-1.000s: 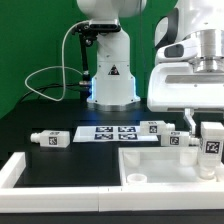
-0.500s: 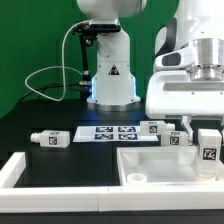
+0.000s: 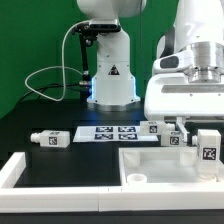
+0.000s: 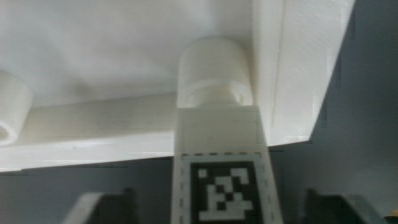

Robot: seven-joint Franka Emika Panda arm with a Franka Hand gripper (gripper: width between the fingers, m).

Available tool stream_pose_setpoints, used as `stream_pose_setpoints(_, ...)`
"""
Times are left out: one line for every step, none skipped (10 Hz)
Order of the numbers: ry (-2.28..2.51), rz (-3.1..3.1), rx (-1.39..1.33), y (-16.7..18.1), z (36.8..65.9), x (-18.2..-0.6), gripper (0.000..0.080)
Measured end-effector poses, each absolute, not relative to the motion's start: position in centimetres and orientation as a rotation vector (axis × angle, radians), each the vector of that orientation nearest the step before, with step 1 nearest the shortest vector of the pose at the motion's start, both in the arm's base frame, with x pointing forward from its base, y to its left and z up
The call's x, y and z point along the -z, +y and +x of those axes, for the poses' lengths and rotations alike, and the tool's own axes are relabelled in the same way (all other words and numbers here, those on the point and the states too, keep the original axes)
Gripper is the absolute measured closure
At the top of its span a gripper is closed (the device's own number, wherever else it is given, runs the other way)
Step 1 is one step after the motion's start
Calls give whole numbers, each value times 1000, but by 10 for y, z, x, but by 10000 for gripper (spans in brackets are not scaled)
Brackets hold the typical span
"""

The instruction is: Assemble one leg

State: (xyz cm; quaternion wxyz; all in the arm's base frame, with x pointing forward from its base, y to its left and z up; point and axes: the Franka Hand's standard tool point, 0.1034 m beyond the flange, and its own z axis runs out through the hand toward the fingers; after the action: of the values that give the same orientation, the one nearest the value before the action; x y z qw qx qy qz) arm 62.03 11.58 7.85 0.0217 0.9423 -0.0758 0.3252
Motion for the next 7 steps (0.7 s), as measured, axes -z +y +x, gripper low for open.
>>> stream_pose_setpoints(-222,2919,-1005,116,620,-78,202)
stream_pose_setpoints(-205,2930,-956,114,620,-78,202)
stream_pose_setpoints(-211,2968,-855,112,624,-89,163)
stream_pose_setpoints(-244,3022,-725,109,629,-104,154)
stream_pose_setpoints(-270,3053,-640,106,636,-111,151)
stream_pose_setpoints(-295,3086,-488,103,637,-110,151)
stream_pose_setpoints(-339,3119,-385,99,643,-116,150)
